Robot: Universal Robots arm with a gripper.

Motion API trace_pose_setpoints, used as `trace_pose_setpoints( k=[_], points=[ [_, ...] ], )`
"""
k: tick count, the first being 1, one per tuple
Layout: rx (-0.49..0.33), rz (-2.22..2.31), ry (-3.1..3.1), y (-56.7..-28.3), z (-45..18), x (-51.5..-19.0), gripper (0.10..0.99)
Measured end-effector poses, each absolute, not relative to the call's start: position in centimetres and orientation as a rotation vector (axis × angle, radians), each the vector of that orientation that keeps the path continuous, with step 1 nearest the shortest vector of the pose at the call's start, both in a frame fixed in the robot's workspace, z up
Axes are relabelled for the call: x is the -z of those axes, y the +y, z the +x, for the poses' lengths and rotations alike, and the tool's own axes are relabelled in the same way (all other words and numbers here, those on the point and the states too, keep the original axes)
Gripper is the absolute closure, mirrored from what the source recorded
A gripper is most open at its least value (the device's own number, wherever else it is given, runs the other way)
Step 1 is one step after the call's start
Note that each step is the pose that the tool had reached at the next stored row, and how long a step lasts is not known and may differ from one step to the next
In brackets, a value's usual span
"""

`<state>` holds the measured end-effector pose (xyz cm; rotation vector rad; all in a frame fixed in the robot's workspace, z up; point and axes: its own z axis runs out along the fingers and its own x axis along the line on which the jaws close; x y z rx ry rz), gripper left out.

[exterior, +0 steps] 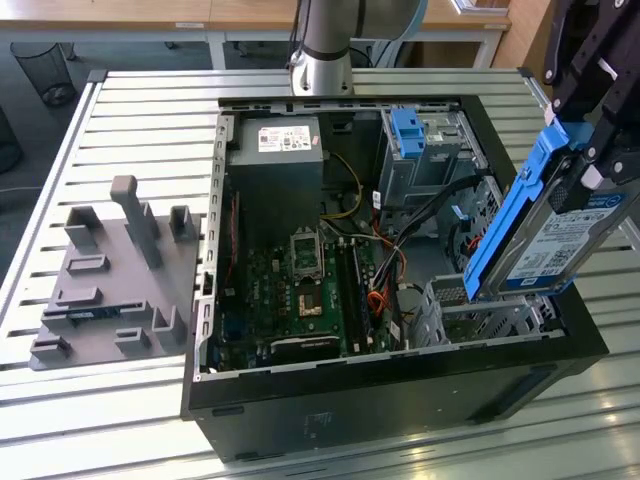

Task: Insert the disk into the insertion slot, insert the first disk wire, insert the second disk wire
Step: 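Insert the disk into the insertion slot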

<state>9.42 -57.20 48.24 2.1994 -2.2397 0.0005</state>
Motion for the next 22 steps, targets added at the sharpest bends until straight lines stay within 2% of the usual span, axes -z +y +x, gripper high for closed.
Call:
trace_pose_setpoints(
  k=[22],
  points=[
    [-0.006, 2.212, -2.232, -55.9, 8.8, -45.8, 0.718]
  ],
)
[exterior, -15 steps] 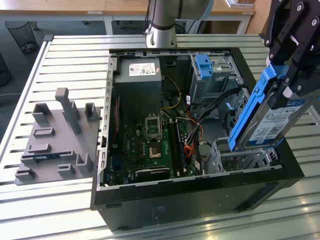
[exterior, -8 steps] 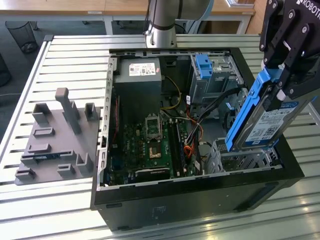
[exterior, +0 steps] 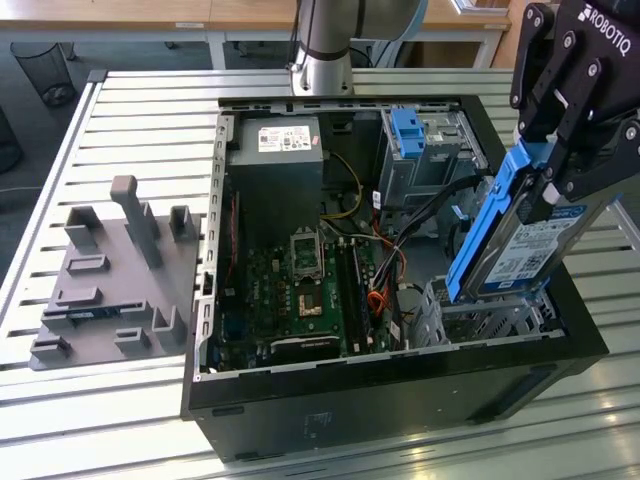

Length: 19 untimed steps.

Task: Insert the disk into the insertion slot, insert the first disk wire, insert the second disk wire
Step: 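Insert the disk into the insertion slot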

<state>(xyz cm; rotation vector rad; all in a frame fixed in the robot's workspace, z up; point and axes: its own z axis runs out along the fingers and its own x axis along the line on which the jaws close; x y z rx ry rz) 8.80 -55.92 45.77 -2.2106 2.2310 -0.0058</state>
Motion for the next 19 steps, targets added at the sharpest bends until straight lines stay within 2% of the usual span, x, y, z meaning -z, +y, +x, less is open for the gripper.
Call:
trace_pose_setpoints(
  k=[19],
  points=[
    [0.007, -2.212, 2.228, -55.25, 8.57, -44.7, 0.718]
  ],
)
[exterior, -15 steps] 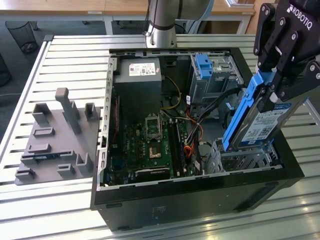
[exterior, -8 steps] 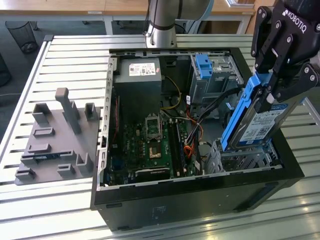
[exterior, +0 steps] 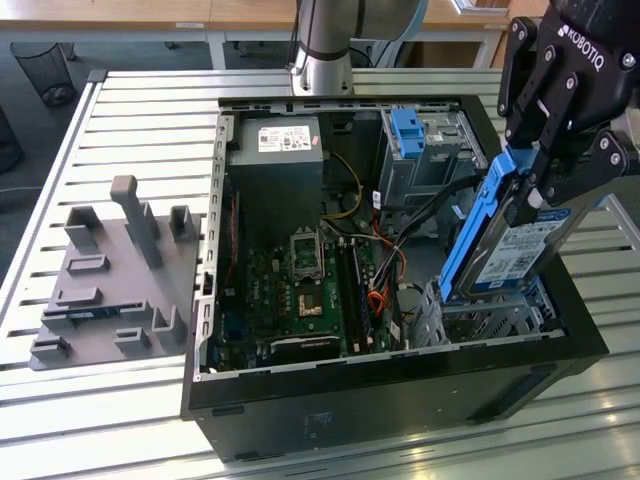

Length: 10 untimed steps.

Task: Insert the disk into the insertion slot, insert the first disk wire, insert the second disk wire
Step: 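Insert the disk into the insertion slot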

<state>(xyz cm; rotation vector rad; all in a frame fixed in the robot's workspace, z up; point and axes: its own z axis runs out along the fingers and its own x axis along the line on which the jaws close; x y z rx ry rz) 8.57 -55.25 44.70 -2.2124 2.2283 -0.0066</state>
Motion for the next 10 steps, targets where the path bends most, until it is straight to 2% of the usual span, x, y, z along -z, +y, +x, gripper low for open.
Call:
trace_pose_setpoints(
  k=[10],
  points=[
    [0.007, -2.212, 2.228, -55.04, 8.45, -44.28, 0.718]
  ],
)
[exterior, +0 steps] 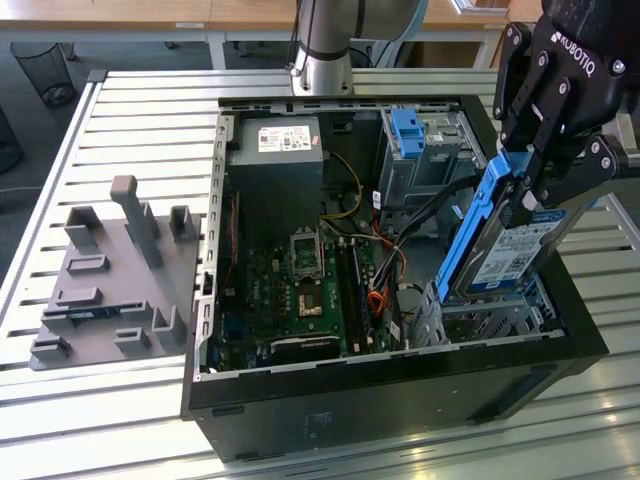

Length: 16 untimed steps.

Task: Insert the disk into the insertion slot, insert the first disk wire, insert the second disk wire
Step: 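Insert the disk into the insertion slot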

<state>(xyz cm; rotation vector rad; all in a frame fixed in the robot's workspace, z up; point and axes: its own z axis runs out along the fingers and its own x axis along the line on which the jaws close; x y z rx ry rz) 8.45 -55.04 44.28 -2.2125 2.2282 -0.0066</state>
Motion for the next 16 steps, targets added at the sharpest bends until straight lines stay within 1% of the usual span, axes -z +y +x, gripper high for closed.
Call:
trace_pose_setpoints(
  k=[16],
  points=[
    [0.007, -2.212, 2.228, -54.85, 8.43, -43.56, 0.718]
  ],
)
